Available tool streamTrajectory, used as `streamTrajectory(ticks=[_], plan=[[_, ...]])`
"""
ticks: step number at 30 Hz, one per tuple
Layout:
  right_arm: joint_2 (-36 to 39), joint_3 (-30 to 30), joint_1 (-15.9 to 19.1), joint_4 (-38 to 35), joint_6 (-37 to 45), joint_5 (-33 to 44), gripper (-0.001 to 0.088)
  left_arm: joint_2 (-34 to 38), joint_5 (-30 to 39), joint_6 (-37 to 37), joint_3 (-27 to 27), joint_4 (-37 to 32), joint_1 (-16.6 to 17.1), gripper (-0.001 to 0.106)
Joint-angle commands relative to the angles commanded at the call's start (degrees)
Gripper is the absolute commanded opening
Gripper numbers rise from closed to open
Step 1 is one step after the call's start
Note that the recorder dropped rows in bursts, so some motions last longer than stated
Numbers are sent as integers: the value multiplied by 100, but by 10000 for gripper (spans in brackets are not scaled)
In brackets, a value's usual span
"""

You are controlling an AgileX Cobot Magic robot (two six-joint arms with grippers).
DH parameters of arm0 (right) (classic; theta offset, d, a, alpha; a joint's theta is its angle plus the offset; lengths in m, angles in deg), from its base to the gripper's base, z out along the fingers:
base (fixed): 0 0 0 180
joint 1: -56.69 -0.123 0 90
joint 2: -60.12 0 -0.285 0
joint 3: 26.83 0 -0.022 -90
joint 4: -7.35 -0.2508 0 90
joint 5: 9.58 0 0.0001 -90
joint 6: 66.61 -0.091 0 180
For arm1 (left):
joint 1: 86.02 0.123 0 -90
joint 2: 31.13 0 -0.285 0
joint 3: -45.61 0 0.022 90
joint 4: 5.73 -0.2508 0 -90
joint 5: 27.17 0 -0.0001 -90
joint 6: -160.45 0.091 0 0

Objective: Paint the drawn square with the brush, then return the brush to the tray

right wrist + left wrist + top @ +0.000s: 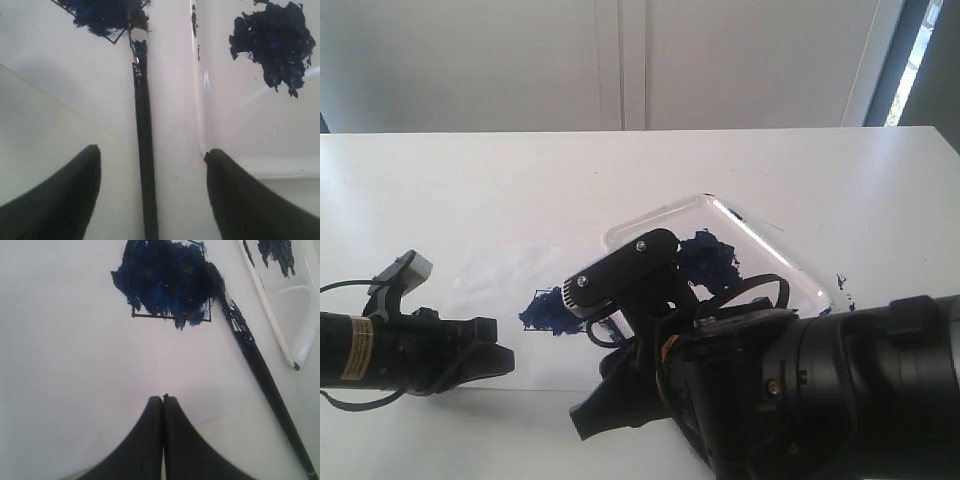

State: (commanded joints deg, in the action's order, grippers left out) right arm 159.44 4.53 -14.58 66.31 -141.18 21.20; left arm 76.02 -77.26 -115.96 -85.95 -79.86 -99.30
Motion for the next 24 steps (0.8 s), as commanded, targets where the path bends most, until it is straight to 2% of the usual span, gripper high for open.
streamTrajectory(ticks=[5, 11, 15, 21, 24], plan=[[547, 0, 0, -84, 0, -14, 565, 0, 22, 0, 0, -94, 0, 0], [873, 0, 0, -22, -20, 26, 563, 0, 45, 0, 0, -201, 0, 0], [1020, 0, 0, -22, -20, 327, 563, 0, 58, 0, 0, -212, 0, 0], [1236, 0, 65, -63, -172, 329, 484, 0, 81, 0, 0, -256, 0, 0], [1402, 14, 104, -55, -238, 325, 477, 0, 80, 0, 0, -284, 0, 0]])
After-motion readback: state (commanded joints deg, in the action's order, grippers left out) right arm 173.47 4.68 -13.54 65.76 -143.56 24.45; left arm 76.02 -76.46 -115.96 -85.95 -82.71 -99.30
